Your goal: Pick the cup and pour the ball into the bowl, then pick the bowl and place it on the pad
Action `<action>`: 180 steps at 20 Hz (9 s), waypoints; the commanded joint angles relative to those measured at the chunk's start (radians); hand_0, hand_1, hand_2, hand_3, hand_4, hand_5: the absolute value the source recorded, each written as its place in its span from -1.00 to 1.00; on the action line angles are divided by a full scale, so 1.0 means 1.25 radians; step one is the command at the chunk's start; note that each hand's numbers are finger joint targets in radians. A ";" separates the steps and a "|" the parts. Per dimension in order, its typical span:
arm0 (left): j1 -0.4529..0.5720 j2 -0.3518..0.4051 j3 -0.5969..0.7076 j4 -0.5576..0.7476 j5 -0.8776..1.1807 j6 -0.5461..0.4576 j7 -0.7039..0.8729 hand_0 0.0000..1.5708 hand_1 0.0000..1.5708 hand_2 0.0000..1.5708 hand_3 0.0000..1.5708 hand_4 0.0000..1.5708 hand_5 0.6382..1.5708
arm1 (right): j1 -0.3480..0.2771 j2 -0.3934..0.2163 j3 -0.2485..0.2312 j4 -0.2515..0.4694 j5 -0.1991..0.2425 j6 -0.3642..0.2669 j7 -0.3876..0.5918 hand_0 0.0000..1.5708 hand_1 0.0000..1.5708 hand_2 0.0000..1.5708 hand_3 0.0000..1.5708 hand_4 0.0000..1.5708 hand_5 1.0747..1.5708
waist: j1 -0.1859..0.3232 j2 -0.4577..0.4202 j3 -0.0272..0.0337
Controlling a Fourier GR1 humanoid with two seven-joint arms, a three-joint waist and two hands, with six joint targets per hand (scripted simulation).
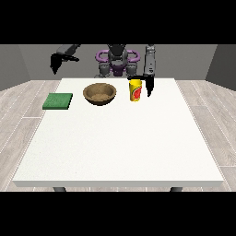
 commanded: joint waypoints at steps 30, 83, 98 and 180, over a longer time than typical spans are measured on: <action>-0.144 0.153 -0.106 0.310 -0.234 0.317 0.023 0.76 0.76 1.00 1.00 1.00 0.51 | -0.023 -0.067 -0.046 0.192 -0.015 0.066 0.022 -1.00 -1.00 -1.00 -1.00 -1.00 0.99 | 0.001 -0.169 0.0031; -0.588 0.062 -0.612 0.346 -1.147 0.082 0.796 0.88 0.88 1.00 1.00 0.90 0.25 | -0.079 -0.099 -0.096 0.440 -0.027 0.102 -0.021 -1.00 -1.00 -1.00 -1.00 -0.87 0.98 | 0.077 -0.233 -0.0038; -0.237 -0.006 -0.194 0.011 -0.328 0.319 0.576 -1.00 -1.00 -1.00 -1.00 -1.00 0.97 | -0.069 0.038 -0.033 0.366 0.023 -0.005 -0.063 -1.00 -1.00 -1.00 -1.00 -0.63 1.00 | 0.087 -0.117 -0.0125; -0.075 0.524 0.308 0.081 0.210 -0.397 0.179 -1.00 -1.00 -1.00 -1.00 0.54 0.98 | -0.332 -0.236 -0.067 0.607 0.198 -0.365 0.170 1.00 1.00 1.00 -1.00 -0.04 0.99 | 0.160 0.009 0.0000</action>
